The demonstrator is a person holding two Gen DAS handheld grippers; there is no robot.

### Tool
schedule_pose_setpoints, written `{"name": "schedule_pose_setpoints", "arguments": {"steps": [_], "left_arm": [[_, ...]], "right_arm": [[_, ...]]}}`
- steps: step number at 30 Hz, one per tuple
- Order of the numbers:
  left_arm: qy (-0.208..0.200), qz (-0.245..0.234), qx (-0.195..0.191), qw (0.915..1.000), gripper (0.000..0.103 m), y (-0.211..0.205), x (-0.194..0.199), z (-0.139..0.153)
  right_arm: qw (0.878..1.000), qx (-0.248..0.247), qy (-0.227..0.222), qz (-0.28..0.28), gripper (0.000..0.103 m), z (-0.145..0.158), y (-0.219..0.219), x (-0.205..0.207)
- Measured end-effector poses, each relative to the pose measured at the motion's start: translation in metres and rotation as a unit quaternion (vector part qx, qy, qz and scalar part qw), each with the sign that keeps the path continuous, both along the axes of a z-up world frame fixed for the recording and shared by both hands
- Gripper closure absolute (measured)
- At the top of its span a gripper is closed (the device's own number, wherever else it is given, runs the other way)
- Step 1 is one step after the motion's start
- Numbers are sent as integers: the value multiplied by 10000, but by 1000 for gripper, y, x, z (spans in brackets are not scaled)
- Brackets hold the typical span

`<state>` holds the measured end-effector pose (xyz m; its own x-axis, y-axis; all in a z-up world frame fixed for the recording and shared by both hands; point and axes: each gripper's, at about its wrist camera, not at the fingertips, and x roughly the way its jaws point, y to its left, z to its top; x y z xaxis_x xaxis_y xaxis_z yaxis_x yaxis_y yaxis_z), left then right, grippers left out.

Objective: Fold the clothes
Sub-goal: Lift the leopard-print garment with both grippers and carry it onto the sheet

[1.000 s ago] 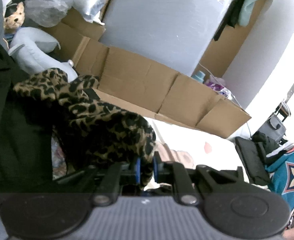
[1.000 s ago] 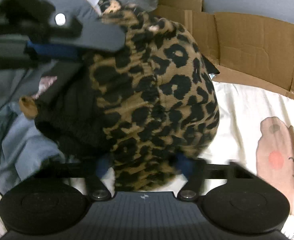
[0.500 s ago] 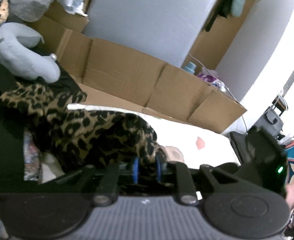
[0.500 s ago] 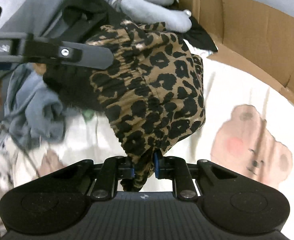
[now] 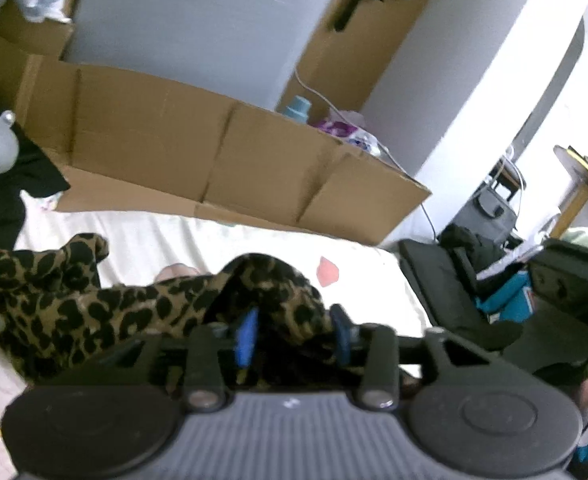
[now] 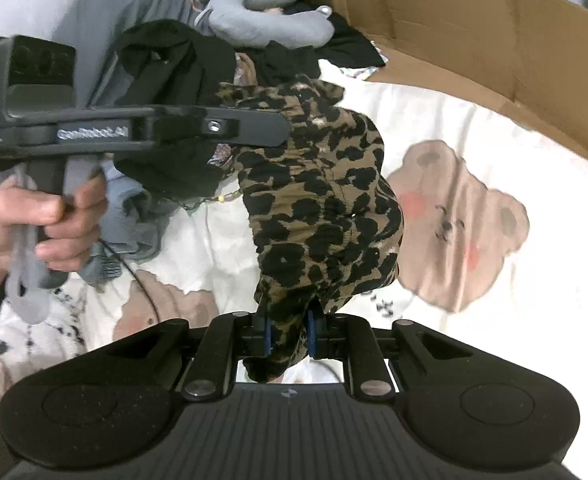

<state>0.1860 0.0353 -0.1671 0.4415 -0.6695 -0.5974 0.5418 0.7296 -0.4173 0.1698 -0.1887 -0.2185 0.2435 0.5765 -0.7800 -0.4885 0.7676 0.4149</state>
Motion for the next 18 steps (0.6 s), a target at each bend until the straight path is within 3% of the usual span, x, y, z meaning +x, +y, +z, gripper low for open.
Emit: {"name": "schedule_pose_setpoints", "arguments": {"steps": [2,13,18], "left_arm": [[1,-99,42,9999,43,-8,-3,2],[-257,-894,580,9940,40,-38,-41,5],[-123,-906,795,9926,40,-48,-45,-12]], "right_arm": [[9997,157,122,-168,88,3,-16,-5],[9859,1147,458,-1125,93,-11,-98,-23],[9760,1502,308,-1548,93,-41,-117,-26]]}}
